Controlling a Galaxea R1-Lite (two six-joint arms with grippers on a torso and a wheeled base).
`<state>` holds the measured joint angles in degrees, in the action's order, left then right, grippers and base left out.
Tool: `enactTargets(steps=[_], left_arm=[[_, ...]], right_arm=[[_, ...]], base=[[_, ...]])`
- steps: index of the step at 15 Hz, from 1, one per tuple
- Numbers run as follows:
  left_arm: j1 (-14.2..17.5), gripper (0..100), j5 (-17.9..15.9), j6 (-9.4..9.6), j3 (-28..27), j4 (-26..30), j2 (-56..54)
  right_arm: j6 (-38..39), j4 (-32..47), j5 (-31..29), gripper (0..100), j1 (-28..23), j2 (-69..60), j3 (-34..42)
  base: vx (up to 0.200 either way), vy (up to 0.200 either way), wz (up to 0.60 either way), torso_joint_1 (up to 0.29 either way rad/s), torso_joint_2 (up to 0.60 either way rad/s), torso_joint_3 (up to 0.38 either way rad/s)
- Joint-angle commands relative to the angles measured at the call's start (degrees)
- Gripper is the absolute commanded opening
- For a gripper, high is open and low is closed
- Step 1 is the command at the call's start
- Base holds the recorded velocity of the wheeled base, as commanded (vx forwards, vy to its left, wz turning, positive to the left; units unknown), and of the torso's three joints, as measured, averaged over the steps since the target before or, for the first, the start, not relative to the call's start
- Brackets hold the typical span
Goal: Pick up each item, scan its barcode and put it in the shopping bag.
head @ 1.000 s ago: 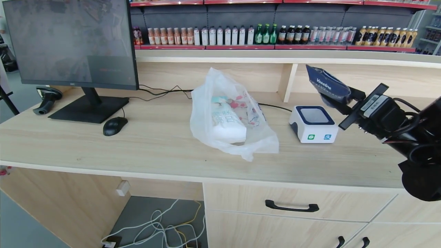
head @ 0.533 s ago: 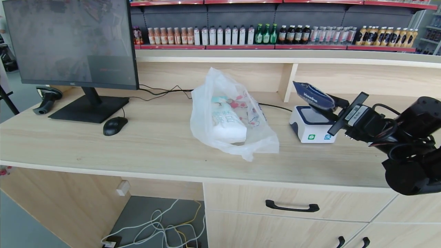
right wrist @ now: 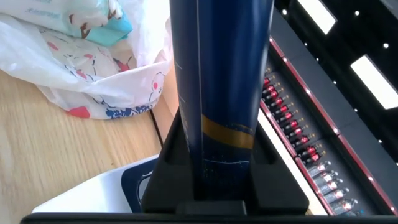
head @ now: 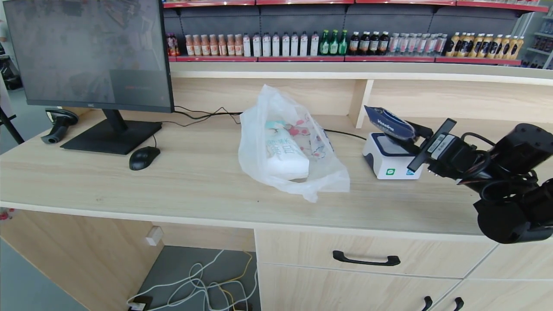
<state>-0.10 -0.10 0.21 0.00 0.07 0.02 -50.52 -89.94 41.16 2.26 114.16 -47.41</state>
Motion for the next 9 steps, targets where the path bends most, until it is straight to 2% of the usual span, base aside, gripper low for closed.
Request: enactTargets(steps=[1, 9], left_arm=[[0.0, 100, 0.0, -0.03, 0.0, 0.0, 0.0], [0.0, 100, 0.0, -0.03, 0.0, 0.0, 0.0]], right_arm=[[0.0, -0.1, 0.0, 0, 0.0, 0.0, 0.3], [0.9, -0.1, -0.8, 0, 0.0, 0.0, 0.5]], base=[[0.0, 0.0, 0.0, 0.0, 0.0, 0.0], [0.0, 0.0, 0.0, 0.0, 0.0, 0.0]])
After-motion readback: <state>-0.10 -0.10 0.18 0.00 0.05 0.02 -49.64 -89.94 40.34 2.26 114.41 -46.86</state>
